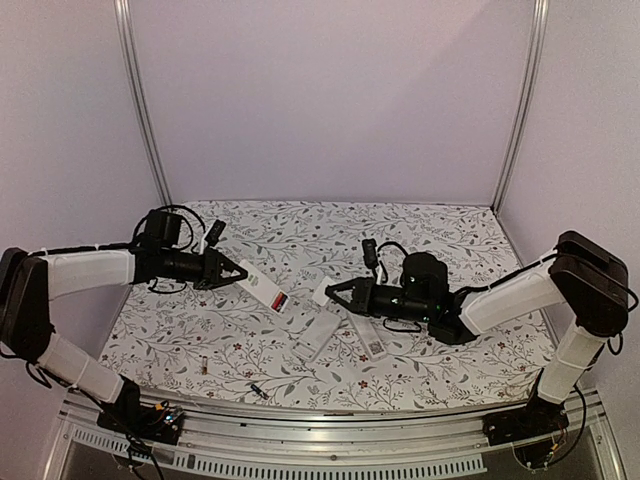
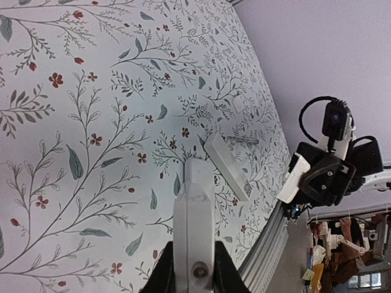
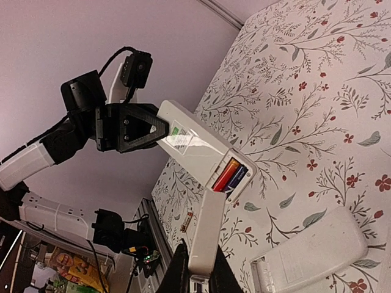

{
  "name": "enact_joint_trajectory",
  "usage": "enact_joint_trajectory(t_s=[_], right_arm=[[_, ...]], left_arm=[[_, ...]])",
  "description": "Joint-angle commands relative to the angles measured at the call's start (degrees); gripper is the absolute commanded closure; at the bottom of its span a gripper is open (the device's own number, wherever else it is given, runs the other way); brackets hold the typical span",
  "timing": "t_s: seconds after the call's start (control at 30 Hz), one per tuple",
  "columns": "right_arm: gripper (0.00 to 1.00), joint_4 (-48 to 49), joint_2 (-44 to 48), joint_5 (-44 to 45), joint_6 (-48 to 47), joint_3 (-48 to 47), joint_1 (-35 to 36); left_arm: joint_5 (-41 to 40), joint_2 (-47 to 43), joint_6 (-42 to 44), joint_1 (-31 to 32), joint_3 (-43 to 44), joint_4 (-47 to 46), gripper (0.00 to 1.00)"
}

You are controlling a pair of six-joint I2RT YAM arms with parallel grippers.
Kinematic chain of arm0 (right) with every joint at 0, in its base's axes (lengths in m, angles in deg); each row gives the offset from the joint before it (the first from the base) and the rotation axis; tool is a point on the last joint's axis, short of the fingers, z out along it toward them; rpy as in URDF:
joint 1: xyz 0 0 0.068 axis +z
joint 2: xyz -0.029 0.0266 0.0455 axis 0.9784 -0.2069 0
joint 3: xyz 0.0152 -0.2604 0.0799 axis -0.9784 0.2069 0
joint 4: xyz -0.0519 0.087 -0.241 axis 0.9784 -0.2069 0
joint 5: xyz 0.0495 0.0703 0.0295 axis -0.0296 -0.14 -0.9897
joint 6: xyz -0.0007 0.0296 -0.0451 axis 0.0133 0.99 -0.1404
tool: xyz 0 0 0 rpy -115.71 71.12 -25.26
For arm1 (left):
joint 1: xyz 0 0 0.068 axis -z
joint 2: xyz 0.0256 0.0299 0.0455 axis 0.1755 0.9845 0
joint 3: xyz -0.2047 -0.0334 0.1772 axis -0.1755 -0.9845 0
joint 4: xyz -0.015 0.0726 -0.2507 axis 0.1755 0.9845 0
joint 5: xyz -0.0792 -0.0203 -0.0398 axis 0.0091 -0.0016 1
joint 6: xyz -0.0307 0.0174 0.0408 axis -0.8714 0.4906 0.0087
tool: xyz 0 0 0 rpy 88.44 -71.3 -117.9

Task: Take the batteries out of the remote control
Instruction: Place the battery cover at the center of the board.

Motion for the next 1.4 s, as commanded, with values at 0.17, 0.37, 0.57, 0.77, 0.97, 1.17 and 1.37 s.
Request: enact_joint_trajectory(t_s=[0.17, 0.37, 0.57, 0.77, 0.97, 1.17, 1.37], right_arm=[[0.98, -15.6, 2.3, 6.5, -5.9, -2.5, -3.5], [0.98, -17.0, -0.3, 5.2, -6.4, -4.6, -6.4], [0.98, -19.6, -4.7, 4.2, -8.6, -10.3, -7.2], [0.98, -24.1, -8.7, 4.8, -9.7, -14.8, -8.3], [0.97, -28.0, -11.5, 5.4, -10.8, -18.0, -8.5], [0.92, -32.6, -14.2, 6.3, -12.1, -21.3, -8.6], [0.77, -34.7, -14.7, 7.0, -12.6, -21.8, -8.8]], left_arm=[[-4.2, 4.1, 2.1, -0.3, 3.0, 6.8, 1.0], [-4.2, 5.5, 3.4, 0.4, 3.8, 8.6, 1.0], [-7.2, 5.7, 6.2, 2.6, 5.1, 12.4, 1.0], [-8.4, 4.7, 6.4, 2.9, 5.0, 12.4, 1.0], [-1.1, 3.8, 6.1, 4.4, 3.0, 9.9, 1.0], [0.4, 2.7, 5.2, 8.7, 0.3, 9.1, 1.0], [0.7, 2.2, 3.6, 12.9, -2.1, 9.0, 1.0]])
